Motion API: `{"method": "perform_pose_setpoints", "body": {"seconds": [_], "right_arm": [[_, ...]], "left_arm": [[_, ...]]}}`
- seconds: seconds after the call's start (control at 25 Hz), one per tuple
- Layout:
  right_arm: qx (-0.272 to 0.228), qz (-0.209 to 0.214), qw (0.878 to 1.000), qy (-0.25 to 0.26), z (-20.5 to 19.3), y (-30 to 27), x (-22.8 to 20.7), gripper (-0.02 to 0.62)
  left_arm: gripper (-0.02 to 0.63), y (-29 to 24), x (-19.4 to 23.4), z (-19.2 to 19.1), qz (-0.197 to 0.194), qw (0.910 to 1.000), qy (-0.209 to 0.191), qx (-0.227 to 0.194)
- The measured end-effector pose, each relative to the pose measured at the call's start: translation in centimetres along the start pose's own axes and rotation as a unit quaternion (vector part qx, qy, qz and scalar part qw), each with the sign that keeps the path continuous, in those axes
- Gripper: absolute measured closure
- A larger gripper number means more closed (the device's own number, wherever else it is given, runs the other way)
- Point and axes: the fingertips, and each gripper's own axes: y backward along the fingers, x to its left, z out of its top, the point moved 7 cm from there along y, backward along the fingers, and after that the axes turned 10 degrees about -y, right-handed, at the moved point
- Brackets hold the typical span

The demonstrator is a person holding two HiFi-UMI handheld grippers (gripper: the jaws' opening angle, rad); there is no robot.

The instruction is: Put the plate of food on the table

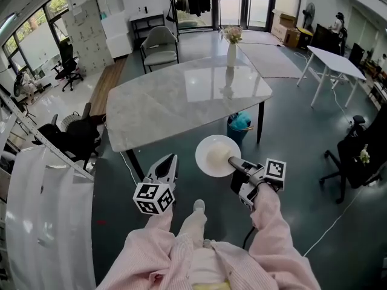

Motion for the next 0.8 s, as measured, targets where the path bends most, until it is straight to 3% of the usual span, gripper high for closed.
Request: {"method": "perform_pose_setpoints", "body": {"seconds": [0.8], "right_arm": [[-0.026, 0.0, 1.0, -0.011, 16.1, -14.8, 1.0, 0.568]], "left_arm": [[0.611, -21.5, 11.3, 1.2, -0.037, 0.9989, 0.02, 0.021]]}}
